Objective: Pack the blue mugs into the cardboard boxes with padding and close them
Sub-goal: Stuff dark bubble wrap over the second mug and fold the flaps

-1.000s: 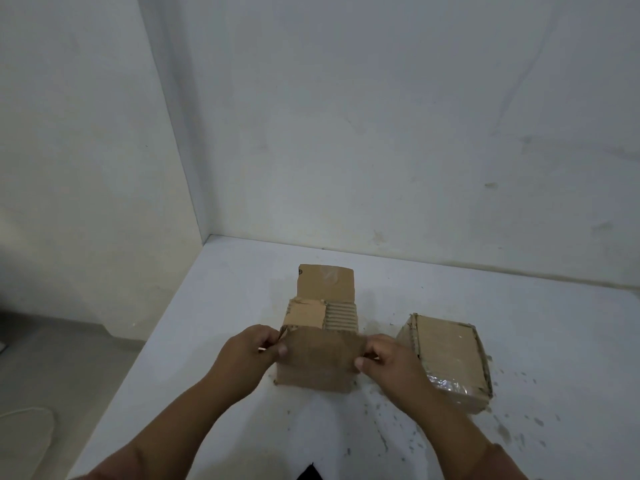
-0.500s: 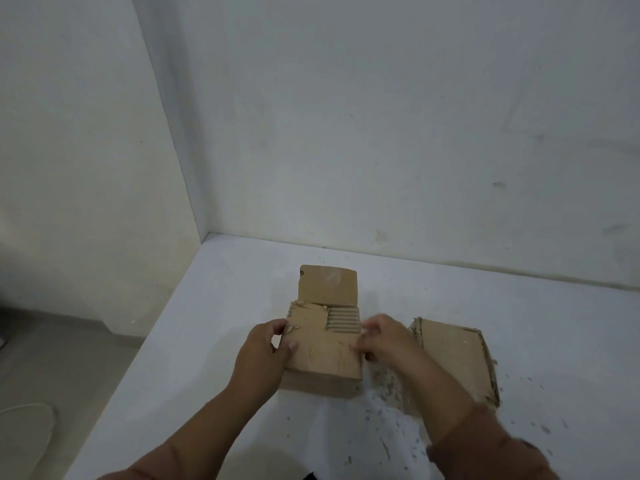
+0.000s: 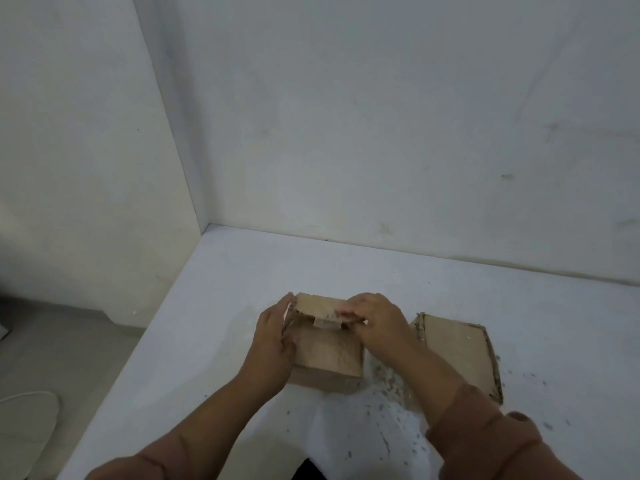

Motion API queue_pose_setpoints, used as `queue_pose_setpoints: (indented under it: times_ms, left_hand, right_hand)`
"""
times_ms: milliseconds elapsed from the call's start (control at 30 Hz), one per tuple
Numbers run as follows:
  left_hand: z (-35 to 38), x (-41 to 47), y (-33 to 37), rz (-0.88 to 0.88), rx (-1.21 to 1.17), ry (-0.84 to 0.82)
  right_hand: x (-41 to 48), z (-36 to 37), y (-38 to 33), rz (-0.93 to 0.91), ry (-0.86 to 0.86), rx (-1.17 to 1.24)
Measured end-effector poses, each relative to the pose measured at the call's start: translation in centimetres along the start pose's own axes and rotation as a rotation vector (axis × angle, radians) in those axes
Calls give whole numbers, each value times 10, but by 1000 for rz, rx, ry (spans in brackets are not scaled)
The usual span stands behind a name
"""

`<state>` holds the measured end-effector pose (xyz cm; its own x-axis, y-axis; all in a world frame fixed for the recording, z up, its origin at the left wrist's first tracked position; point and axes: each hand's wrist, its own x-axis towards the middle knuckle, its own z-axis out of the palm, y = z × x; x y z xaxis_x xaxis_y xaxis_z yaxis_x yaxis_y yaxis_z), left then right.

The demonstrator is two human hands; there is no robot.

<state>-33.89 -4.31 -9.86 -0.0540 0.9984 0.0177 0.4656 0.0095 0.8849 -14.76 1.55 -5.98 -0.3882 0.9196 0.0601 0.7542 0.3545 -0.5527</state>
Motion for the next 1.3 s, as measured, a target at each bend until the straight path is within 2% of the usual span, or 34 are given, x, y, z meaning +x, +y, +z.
queue_pose_setpoints:
  times_ms: [100, 200, 367, 500, 567, 700, 767, 800, 1167, 1233, 1300]
  left_hand:
    - [1, 2, -1, 119, 151, -53]
    - [2, 4, -4, 156, 231, -74]
    - [0, 3, -5, 192, 250, -81]
    - [-3, 3, -3, 148, 190, -107]
    - [-4, 3, -5, 188, 241, -116]
    - [-8, 0, -5, 175, 441, -160]
    - [-8, 0, -2, 170, 471, -163]
    - [-8, 0, -1, 175, 481, -165]
    - [-9, 0, -6, 188, 495, -205]
    - [-11, 0, -4, 153, 466, -213]
    - [-11, 0, -4, 144, 457, -212]
  right_hand:
    - [-8, 9, 3, -59, -32, -134]
    - [-13, 14, 0, -61, -132, -210]
    - [-27, 27, -14, -88, -238, -371]
    - [-32, 35, -15, -171, -245, -531]
    - [-33, 28, -16, -180, -278, -535]
    - [-34, 24, -14, -252, -108, -577]
    - [-38, 33, -20, -216, -188, -527]
    - [-39, 38, -21, -181, -236, -528]
    - [-45, 39, -16, -114, -244, -524]
    - [-46, 41, -17, -104, -222, -498]
    - [-47, 43, -16, -106, -120, -421]
